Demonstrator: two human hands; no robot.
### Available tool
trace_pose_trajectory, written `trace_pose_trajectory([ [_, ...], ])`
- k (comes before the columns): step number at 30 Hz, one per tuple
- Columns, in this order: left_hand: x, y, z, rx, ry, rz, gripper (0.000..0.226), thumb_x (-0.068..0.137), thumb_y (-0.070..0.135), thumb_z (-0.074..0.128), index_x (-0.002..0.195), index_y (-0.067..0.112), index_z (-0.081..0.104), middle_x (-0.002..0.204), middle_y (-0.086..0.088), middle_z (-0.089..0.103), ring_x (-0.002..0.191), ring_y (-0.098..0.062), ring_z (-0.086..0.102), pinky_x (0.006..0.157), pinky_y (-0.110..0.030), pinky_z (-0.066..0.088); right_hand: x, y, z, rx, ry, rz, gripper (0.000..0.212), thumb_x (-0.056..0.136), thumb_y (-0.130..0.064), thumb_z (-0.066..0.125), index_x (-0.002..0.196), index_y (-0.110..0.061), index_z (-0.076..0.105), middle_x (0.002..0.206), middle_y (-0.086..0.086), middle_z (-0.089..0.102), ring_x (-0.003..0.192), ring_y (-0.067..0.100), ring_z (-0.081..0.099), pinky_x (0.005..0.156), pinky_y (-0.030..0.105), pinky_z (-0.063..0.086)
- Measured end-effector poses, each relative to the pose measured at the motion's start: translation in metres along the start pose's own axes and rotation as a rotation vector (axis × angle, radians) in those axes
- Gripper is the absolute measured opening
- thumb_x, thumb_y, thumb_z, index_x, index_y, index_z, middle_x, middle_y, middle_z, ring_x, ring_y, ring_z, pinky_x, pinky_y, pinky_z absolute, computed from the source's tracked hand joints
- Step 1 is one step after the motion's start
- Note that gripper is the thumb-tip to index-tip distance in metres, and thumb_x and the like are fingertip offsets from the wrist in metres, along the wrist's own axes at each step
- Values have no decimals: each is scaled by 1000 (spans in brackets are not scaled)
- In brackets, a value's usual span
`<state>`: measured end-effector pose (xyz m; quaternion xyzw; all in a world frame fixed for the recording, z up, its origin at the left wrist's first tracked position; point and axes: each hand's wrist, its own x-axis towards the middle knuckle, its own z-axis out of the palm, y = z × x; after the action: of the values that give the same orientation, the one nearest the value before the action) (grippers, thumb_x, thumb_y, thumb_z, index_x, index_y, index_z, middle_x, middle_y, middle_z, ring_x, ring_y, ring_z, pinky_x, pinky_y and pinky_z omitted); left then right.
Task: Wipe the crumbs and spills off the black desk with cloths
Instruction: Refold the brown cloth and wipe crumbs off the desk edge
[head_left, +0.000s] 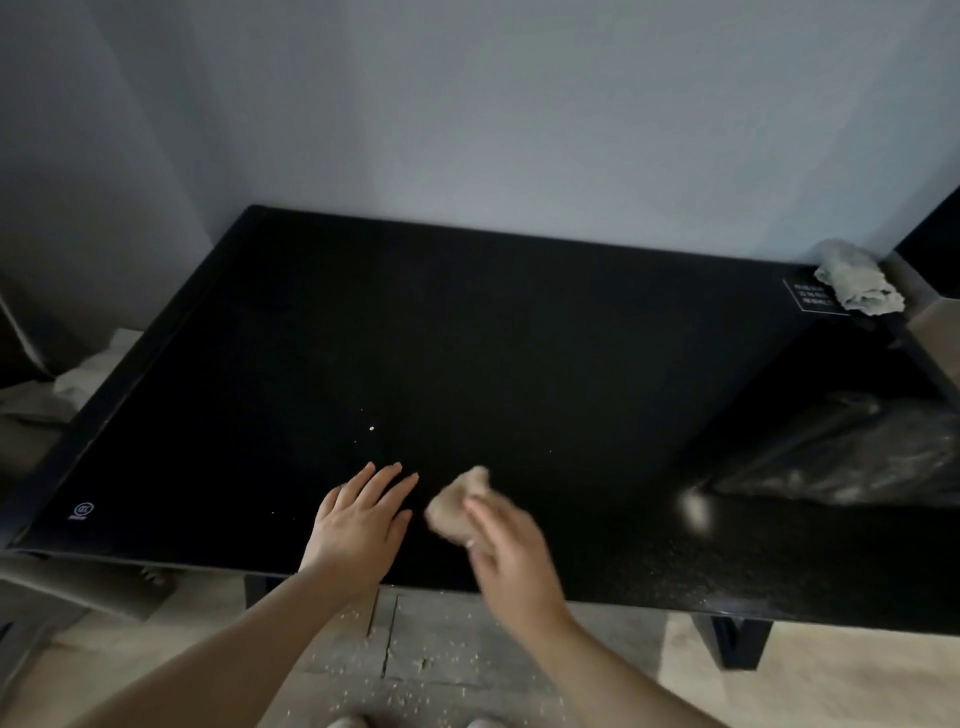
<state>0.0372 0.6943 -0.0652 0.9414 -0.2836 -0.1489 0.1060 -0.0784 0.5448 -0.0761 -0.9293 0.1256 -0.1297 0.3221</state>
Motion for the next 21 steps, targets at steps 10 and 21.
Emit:
trace_pose_trajectory([
  [10, 7, -73, -27, -32, 86, -305, 54, 100, 40, 20, 150, 23, 9, 158, 7, 5, 144, -14, -9, 117, -44, -3, 69, 61, -30, -463, 186, 498, 57, 88, -24, 57, 140, -12, 37, 147, 19, 34, 131, 33, 38, 101, 44, 40],
  [21, 11, -133, -38, -4, -1, -381, 57, 97, 50, 18, 148, 36, -4, 158, 5, -10, 143, -22, -17, 114, -53, -5, 61, -10, 37, -251, 226, -78, 47, 73, -4, 65, 117, -18, 58, 110, 5, 64, 99, 20, 59, 86, 35, 50],
])
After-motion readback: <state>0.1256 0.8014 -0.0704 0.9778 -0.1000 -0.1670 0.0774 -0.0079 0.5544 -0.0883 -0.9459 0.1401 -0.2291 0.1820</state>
